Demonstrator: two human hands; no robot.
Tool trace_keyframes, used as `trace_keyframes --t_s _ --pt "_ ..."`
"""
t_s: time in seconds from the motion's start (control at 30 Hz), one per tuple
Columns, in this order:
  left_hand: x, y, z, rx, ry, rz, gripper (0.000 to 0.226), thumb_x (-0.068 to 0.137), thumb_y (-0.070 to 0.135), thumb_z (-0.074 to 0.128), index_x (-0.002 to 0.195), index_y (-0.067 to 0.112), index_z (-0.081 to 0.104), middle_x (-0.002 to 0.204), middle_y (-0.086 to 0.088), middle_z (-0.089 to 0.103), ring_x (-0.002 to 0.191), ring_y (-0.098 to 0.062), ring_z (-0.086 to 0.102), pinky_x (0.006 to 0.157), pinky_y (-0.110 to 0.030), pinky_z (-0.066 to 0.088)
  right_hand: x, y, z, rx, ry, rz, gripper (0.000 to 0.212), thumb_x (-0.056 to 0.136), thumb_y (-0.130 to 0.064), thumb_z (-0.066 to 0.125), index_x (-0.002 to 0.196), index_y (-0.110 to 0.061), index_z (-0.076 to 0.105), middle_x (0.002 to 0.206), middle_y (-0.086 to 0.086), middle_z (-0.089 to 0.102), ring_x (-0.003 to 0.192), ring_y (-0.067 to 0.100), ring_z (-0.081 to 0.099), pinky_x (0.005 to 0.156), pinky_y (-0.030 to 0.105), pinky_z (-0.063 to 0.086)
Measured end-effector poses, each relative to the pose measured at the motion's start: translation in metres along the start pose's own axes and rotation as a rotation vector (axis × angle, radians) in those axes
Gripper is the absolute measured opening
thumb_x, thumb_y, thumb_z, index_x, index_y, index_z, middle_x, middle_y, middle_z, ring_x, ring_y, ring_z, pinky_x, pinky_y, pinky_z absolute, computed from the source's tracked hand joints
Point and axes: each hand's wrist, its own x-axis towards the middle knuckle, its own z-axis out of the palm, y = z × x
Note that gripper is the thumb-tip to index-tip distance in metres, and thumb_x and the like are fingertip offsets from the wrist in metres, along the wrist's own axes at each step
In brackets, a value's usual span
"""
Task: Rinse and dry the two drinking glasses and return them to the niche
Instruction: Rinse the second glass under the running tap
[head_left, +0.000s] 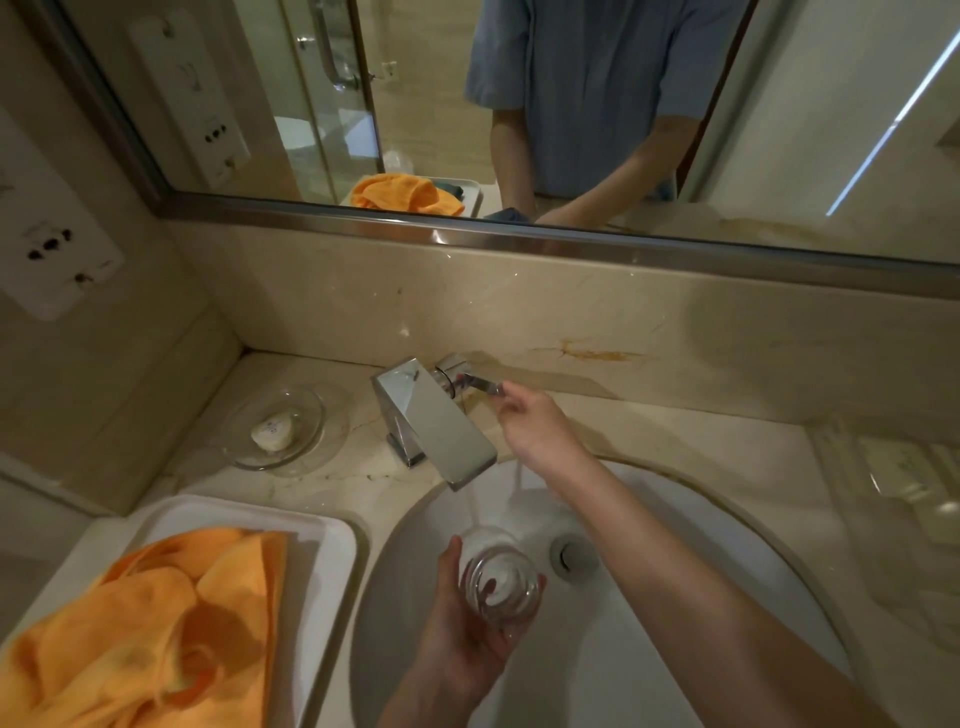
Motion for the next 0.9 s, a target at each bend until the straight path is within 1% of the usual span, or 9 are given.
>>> trace_keyframes --t_s 0.13,0.27,0.37,0.47,0.57,0.67,0.73,0.8,0.9 --pt "-0.009 -0.001 0.002 -0.021 -0.012 0.029 0.054 0.072 0.047 0.06 0.091 -0.004 0.064 0.081 -0.024 0.067 0.061 -0.037 0.068 0.053 -0.043 0.058 0.001 0.01 0.006 -0.005 -0.063 -0.019 0.045 0.097 -0.009 0.038 0.141 -0.016 0.041 0.146 0.001 0.042 0.132 0.015 0.04 0.089 0.014 0.029" --pt "-0.018 0.001 0.0 0.044 -0.051 0.086 0.06 0.069 0.045 0.062 0.107 -0.001 0.06 0.094 -0.024 0.066 0.065 -0.035 0.069 0.057 -0.043 0.059 -0.021 0.026 0.009 0.122 -0.087 0.041 0.058 0.098 -0.023 0.044 0.148 -0.033 0.016 0.157 -0.004 0.016 0.144 0.019 0.017 0.113 0.034 0.021" --pt "-0.026 0.001 -0.001 0.138 -0.077 0.151 0.049 0.085 0.044 0.053 0.112 0.004 0.057 0.092 -0.022 0.069 0.066 -0.03 0.07 0.057 -0.04 0.06 -0.055 0.05 0.016 0.241 -0.154 0.369 0.071 0.089 -0.051 0.051 0.148 -0.033 0.016 0.151 0.001 0.032 0.135 0.025 0.036 0.106 0.041 0.032" --pt "-0.036 -0.004 -0.002 0.289 -0.126 0.178 0.05 0.084 0.046 0.05 0.091 0.002 0.074 0.091 -0.022 0.07 0.072 -0.028 0.071 0.066 -0.037 0.06 -0.086 0.067 0.018 0.4 -0.419 0.635 0.064 0.076 -0.066 0.055 0.123 -0.023 0.053 0.107 0.002 0.063 0.097 0.024 0.06 0.087 0.049 0.042" --pt "-0.046 -0.01 -0.008 0.423 -0.091 0.159 0.06 0.075 0.049 0.058 0.112 0.002 0.065 0.119 -0.025 0.062 0.104 -0.034 0.063 0.092 -0.042 0.049 -0.103 0.081 0.012 0.512 -0.574 0.629 0.067 0.061 -0.054 0.071 0.114 -0.015 0.057 0.096 0.01 0.065 0.081 0.027 0.066 0.075 0.057 0.05" --pt "-0.052 -0.012 -0.015 0.51 -0.08 0.185 0.07 0.076 0.05 0.064 0.133 0.012 0.047 0.128 -0.017 0.057 0.115 -0.032 0.057 0.087 -0.041 0.052 -0.114 0.092 0.01 0.522 -0.682 0.502 0.067 0.074 -0.028 0.073 0.133 -0.018 0.041 0.098 0.01 0.066 0.079 0.027 0.068 0.07 0.049 0.057" --pt "-0.058 -0.012 -0.017 0.6 -0.106 0.221 0.078 0.071 0.052 0.069 0.136 0.019 0.041 0.123 -0.008 0.059 0.11 -0.025 0.058 0.088 -0.04 0.05 -0.118 0.094 0.01 0.448 -0.643 0.45 0.069 0.076 -0.015 0.075 0.135 -0.023 0.038 0.103 0.008 0.068 0.088 0.026 0.068 0.074 0.042 0.058" --pt "-0.067 -0.012 -0.018 0.738 -0.067 0.28 0.082 0.068 0.054 0.068 0.139 0.027 0.036 0.135 0.002 0.05 0.118 -0.014 0.049 0.096 -0.032 0.038 -0.12 0.089 0.008 0.283 -0.556 0.373 0.077 0.068 -0.017 0.079 0.132 -0.027 0.038 0.105 0.004 0.068 0.09 0.021 0.067 0.078 0.039 0.056" --pt "-0.076 -0.008 -0.027 0.852 0.033 0.399 0.07 0.086 0.035 0.06 0.145 0.025 0.023 0.151 0.004 0.028 0.133 -0.016 0.032 0.098 -0.028 0.024 -0.115 0.081 -0.003 -0.434 -0.439 0.089 0.089 0.066 -0.022 0.078 0.137 -0.035 0.026 0.119 0.003 0.055 0.098 0.02 0.061 0.079 0.033 0.053"
